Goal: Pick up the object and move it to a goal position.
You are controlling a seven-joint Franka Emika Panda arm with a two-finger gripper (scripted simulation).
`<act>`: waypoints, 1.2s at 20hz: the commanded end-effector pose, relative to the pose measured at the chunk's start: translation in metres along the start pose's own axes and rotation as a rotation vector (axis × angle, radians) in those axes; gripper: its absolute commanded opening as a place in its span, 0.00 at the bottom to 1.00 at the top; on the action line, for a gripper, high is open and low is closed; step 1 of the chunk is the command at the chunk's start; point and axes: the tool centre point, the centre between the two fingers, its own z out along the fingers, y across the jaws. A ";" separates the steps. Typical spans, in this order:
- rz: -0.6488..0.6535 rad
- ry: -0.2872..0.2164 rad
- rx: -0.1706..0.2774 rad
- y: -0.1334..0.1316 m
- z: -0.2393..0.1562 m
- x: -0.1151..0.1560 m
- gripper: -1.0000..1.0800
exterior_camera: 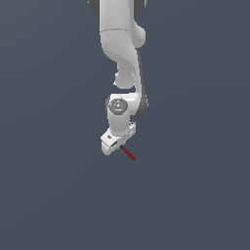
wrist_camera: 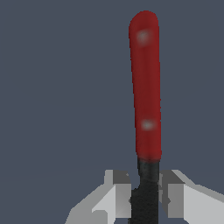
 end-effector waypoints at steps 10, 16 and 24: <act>0.000 0.000 0.000 -0.032 -0.050 0.054 0.00; 0.001 0.000 0.000 -0.057 -0.091 0.099 0.00; 0.002 0.000 0.000 -0.072 -0.117 0.129 0.00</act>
